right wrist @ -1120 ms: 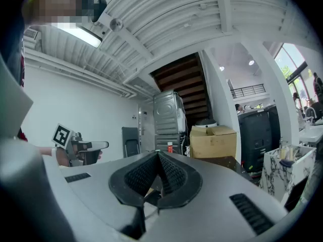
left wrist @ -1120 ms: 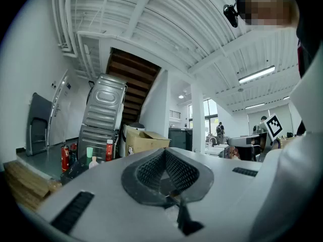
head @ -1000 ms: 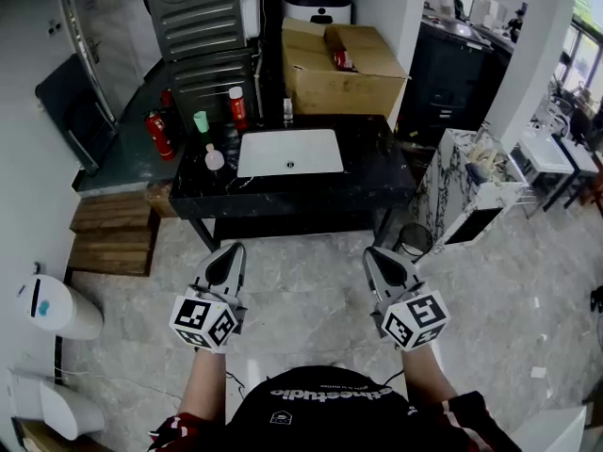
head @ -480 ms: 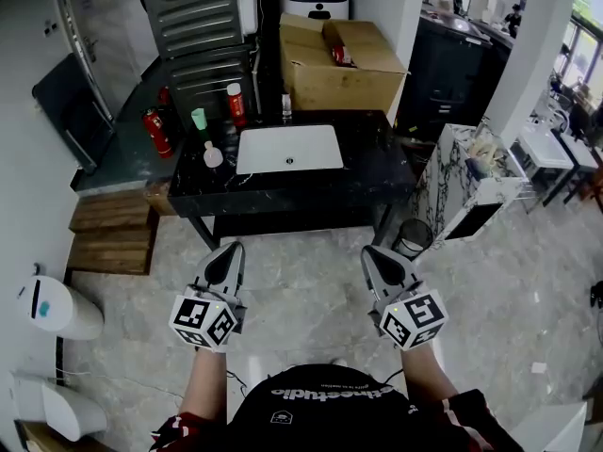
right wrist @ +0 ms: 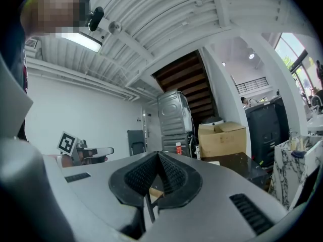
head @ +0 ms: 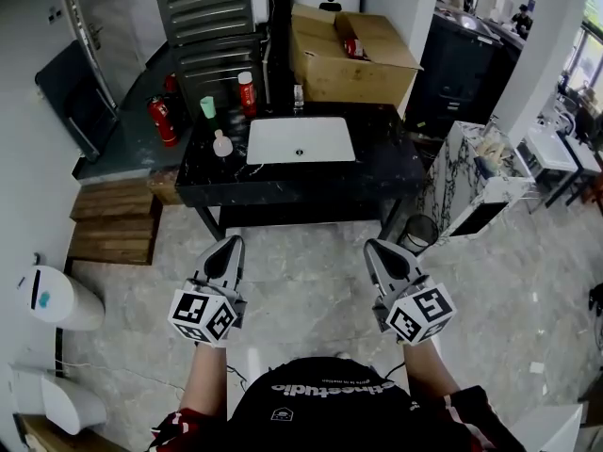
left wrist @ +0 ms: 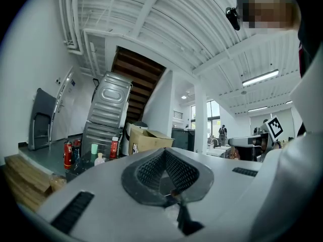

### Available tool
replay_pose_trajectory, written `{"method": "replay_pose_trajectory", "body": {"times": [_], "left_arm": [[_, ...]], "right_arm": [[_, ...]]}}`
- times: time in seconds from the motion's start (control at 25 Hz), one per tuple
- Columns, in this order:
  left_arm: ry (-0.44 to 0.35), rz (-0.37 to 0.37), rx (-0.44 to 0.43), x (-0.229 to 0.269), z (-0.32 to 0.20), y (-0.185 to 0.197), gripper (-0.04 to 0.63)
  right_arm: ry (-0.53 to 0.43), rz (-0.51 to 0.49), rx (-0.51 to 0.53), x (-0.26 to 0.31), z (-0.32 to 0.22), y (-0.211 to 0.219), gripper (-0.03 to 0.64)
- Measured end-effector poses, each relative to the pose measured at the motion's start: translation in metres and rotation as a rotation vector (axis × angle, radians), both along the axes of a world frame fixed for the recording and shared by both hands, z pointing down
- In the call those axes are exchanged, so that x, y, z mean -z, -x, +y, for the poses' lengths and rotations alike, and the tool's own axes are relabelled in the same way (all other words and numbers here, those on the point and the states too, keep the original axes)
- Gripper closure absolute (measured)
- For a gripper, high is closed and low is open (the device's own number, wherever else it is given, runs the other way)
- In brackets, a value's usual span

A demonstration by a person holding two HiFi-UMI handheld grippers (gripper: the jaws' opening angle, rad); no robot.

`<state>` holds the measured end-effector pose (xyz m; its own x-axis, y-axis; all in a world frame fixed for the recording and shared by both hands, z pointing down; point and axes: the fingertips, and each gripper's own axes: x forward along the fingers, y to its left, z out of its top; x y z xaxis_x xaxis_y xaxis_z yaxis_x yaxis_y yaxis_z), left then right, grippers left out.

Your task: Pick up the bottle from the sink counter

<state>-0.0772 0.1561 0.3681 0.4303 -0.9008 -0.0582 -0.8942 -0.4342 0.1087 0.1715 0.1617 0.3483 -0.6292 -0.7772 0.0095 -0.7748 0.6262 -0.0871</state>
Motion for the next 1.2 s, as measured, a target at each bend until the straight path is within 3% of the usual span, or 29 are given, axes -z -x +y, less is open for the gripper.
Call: {"method": "replay_pose_trajectory", "body": {"times": [0.32, 0.56, 0.72, 0.96, 1.2], "left_arm": [[0.011, 0.01, -0.004, -0.017, -0.013, 0.036, 0.581], [0.029, 0.004, -0.01, -0.027, -0.054, 0.034, 0.581], [0.044, -0.047, -0.01, -0.039, -0.103, 0.019, 0.581], [0.043, -0.072, -0.013, -0.036, -0.207, -0.01, 0.581], [0.044, -0.1, 0.042, -0.021, -0.299, -0.021, 0.581]], "right_arm": [[-0.053, 0.051, -0.023, -0.002, -0.014, 0.035, 0.58], [-0.018, 0.061, -0.017, -0.016, -0.049, 0.036, 0.58], [0.018, 0.048, 0.017, -0.032, -0.101, 0.032, 0.58], [-0.004, 0.032, 0.103, -0.025, -0.212, 0.04, 0.58], [0.0, 0.014, 0.207, -0.021, -0.304, 0.053, 0.58]]}}
